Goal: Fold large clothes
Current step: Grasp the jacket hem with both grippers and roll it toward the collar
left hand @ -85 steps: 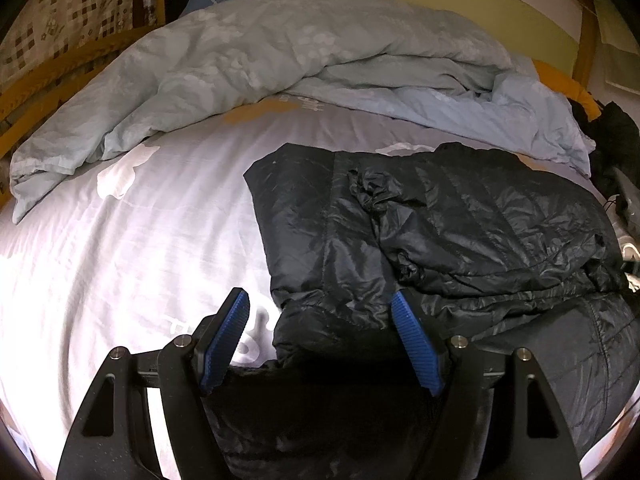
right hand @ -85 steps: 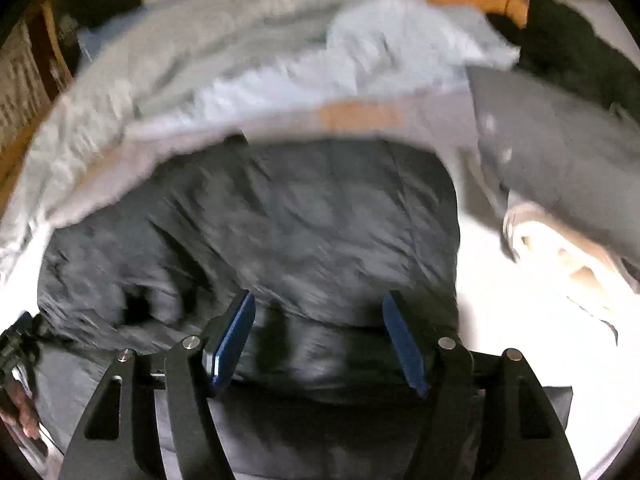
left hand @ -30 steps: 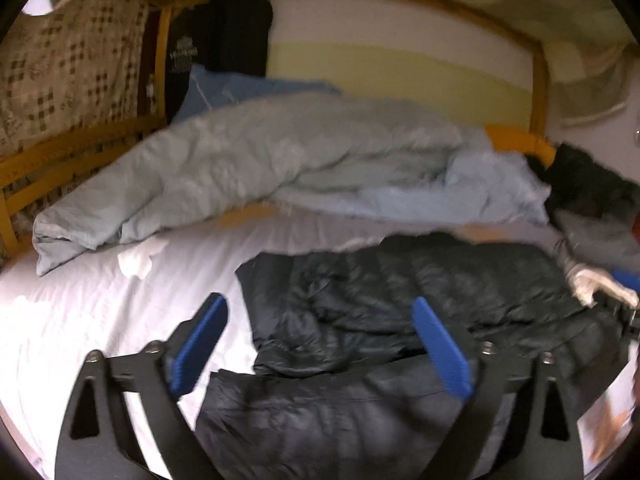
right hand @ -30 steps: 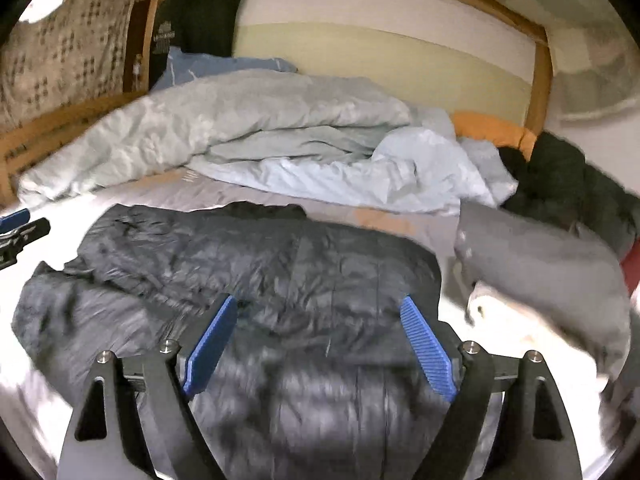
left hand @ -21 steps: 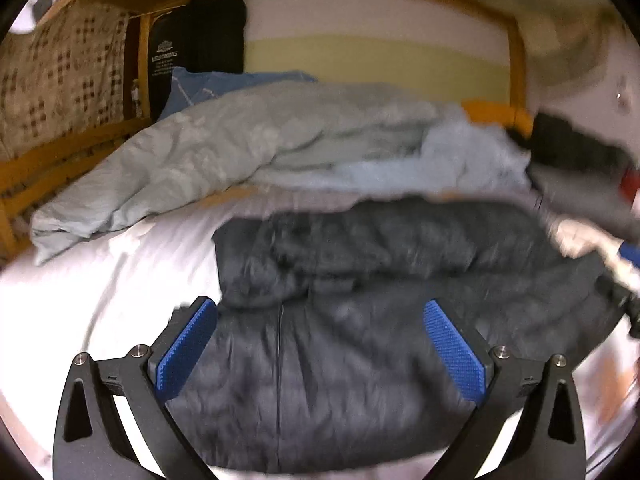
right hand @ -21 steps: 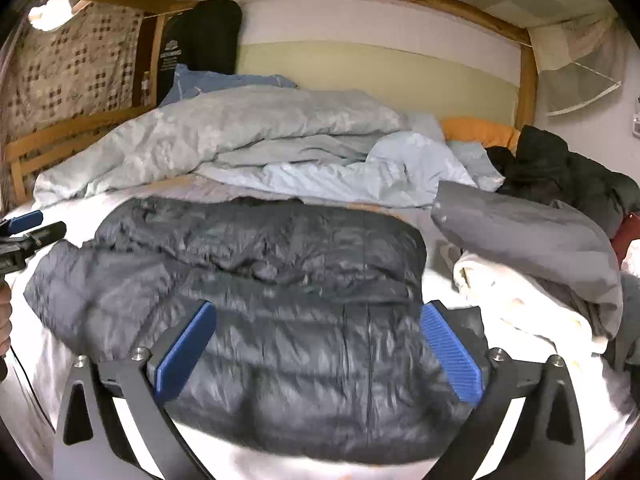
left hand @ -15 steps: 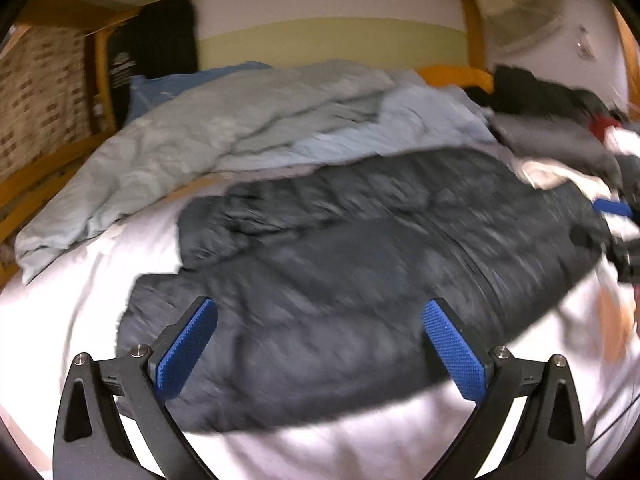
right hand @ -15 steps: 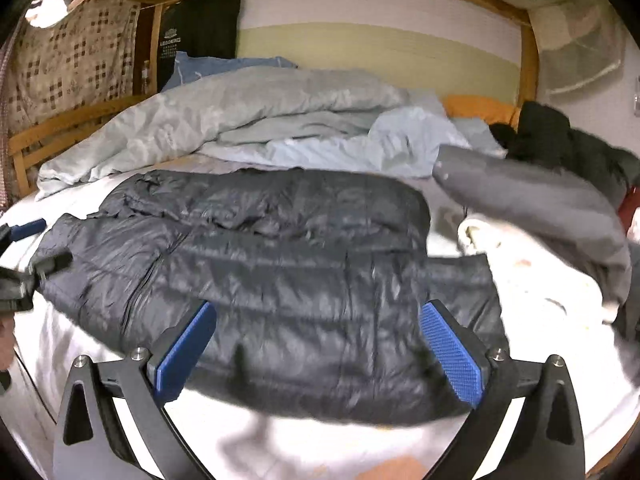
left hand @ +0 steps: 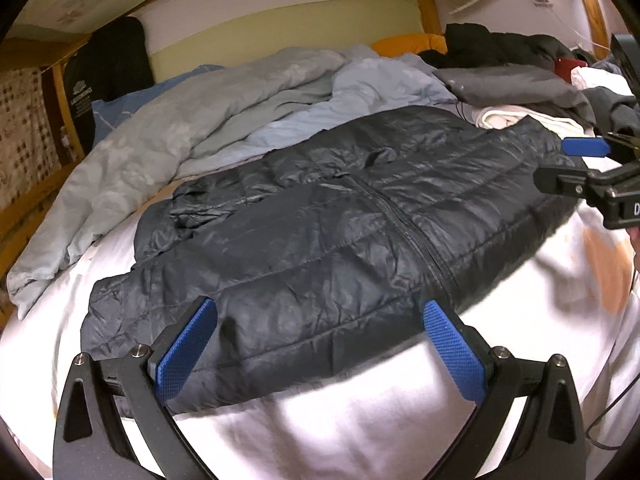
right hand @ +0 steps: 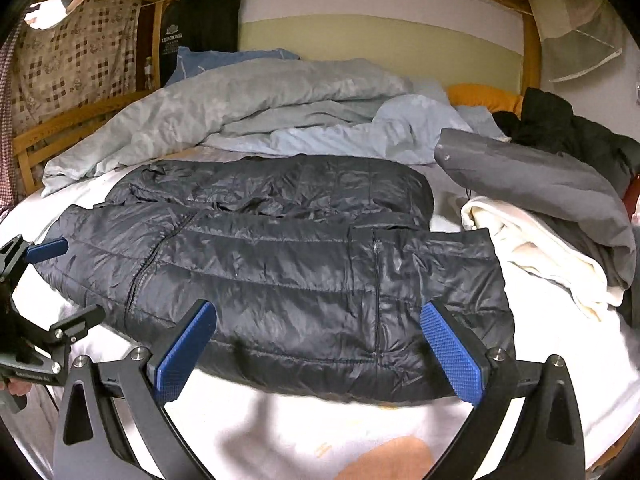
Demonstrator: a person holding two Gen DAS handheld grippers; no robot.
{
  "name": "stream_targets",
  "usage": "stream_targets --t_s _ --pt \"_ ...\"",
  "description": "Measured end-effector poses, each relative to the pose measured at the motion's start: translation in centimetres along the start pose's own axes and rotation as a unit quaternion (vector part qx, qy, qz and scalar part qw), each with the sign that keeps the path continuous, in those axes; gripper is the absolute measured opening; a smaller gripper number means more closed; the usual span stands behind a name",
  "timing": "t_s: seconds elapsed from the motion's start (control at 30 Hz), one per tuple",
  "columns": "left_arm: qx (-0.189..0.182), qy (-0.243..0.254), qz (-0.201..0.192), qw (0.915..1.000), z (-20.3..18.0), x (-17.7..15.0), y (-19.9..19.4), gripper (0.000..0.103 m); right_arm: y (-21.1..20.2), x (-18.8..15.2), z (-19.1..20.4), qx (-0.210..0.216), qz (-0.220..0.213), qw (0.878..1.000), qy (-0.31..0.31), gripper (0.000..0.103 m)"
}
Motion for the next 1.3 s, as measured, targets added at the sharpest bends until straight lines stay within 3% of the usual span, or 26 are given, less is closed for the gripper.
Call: stream_targets --t_s 0.1,0.23,0.4,0.47,0.53,0.67,0.73,0.8,0.87,0.93,1.03,1.2,1.27,1.3 --pt "-0.003 -0.001 0.001 1.0000 0.1 -0.1 0.0 0.103 0.2 -0.1 0.2 0.008 0.006 1.000 0.003 0.103" --pt "-0.021 -0.009 0.016 0.9996 0.3 -0.2 0.3 0.103 0.5 -0.8 1.8 0.071 0.024 0.997 -0.024 0.103" --pt "-0.037 0.017 0.045 0.9981 -0.2 -0.6 0.9 0.103 0.4 -2.8 6.7 0.030 0.008 0.985 -0.172 0.103" --pt "-0.041 0.047 0.088 0.9941 -1.0 -1.2 2.0 0.102 0.4 -3.2 7.7 0.048 0.018 0.980 -0.191 0.102" --pt "-0.026 0.064 0.090 0.9936 -1.4 -1.7 2.3 0.100 0.3 -3.3 8.2 0.054 0.019 0.980 -0.191 0.102" --pt "-0.020 0.078 0.095 0.9922 -1.7 -1.9 2.5 0.100 0.9 -3.6 8.7 0.018 0.018 0.974 -0.223 0.102" --pt "-0.005 0.077 0.094 0.9927 -1.5 -1.9 2.7 0.099 2.3 -3.9 8.4 -0.004 0.053 0.972 -0.229 0.102" --pt "0.029 0.060 0.062 0.9959 -0.6 -1.4 2.2 0.095 3.5 -4.3 8.0 -0.036 0.069 0.971 -0.226 0.102" --pt "0.029 0.044 0.047 0.9975 0.5 -0.9 1.9 0.095 3.5 -4.3 8.0 -0.071 0.053 0.966 -0.242 0.102" --pt "0.015 0.031 0.064 0.9974 1.3 -1.0 2.6 0.095 3.5 -4.3 8.2 -0.100 0.042 0.960 -0.258 0.102" --pt "0.031 0.050 0.083 0.9948 1.0 -1.6 3.6 0.095 4.4 -4.5 8.1 -0.135 0.044 0.951 -0.276 0.101" --pt "0.044 0.062 0.083 0.9936 0.5 -1.9 3.9 0.099 5.0 -4.0 6.7 -0.180 0.031 0.939 -0.292 0.089" --pt "0.048 0.054 0.076 0.9945 1.1 -1.8 4.4 0.103 5.4 -4.0 6.3 -0.179 0.041 0.940 -0.287 0.067" --pt "0.048 0.050 0.075 0.9948 1.6 -1.6 4.8 0.103 5.6 -4.0 6.2 -0.177 0.046 0.941 -0.284 0.061"
Point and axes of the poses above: each gripper's, at about its wrist camera, not at the fingertips, and y roughly the way its jaws point, z to its left, x to its top, the point moved 1 cm from there along y, roughly the way its jaws point, and after that the axes turned 2 degrees about z, right-handed, at the moved point
